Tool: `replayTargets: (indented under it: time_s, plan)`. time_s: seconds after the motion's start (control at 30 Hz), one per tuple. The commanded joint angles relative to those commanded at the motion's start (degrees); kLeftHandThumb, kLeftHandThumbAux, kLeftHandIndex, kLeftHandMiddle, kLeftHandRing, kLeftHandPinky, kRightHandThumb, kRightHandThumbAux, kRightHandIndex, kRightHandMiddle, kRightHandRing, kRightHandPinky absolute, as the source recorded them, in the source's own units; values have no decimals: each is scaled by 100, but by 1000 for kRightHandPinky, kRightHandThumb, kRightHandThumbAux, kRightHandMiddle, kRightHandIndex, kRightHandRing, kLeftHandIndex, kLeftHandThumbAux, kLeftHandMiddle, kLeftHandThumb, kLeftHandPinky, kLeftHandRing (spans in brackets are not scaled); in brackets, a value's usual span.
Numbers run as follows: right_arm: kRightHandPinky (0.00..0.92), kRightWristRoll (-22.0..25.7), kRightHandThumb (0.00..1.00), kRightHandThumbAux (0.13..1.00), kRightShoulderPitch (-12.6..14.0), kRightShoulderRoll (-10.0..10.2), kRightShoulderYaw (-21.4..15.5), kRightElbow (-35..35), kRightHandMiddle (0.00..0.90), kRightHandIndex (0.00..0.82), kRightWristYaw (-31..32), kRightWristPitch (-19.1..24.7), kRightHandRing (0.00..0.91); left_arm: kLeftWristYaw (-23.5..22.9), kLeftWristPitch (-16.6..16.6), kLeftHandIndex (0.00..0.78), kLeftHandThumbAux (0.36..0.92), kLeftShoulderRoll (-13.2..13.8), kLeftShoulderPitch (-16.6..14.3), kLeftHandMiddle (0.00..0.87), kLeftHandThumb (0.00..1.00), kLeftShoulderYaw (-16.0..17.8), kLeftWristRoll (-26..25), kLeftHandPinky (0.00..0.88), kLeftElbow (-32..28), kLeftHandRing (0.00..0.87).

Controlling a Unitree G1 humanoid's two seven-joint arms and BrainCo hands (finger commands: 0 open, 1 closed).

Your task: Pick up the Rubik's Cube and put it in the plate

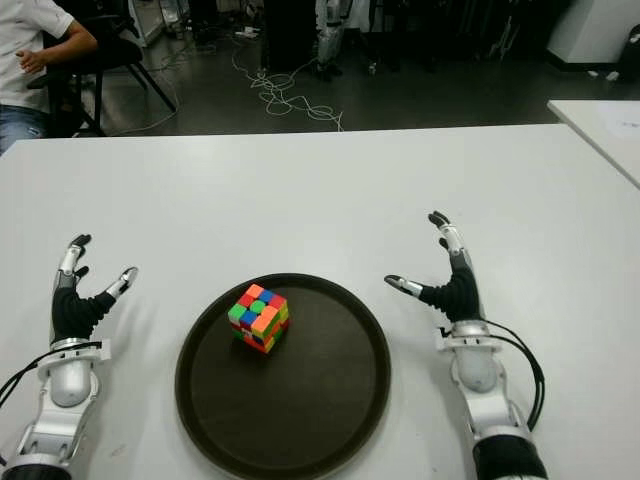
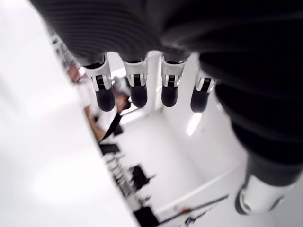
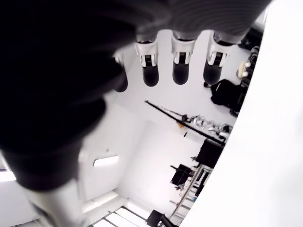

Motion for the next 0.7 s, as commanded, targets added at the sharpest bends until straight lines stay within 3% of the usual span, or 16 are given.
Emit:
replayTargets:
  time_s: [0.33,0.7]
  plan:
    - [0,-100,0,845,35,-17,47,-19,0,0,-128,-109,0,-78,146,0,657,80,-5,0,0,-1,211,0,-117,0]
    - [0,-63,0,903,33,-9,50,-56,0,0,-171,-145,0,-82,16,0,675,75,-22,0,0,-11,297,0,-52,0]
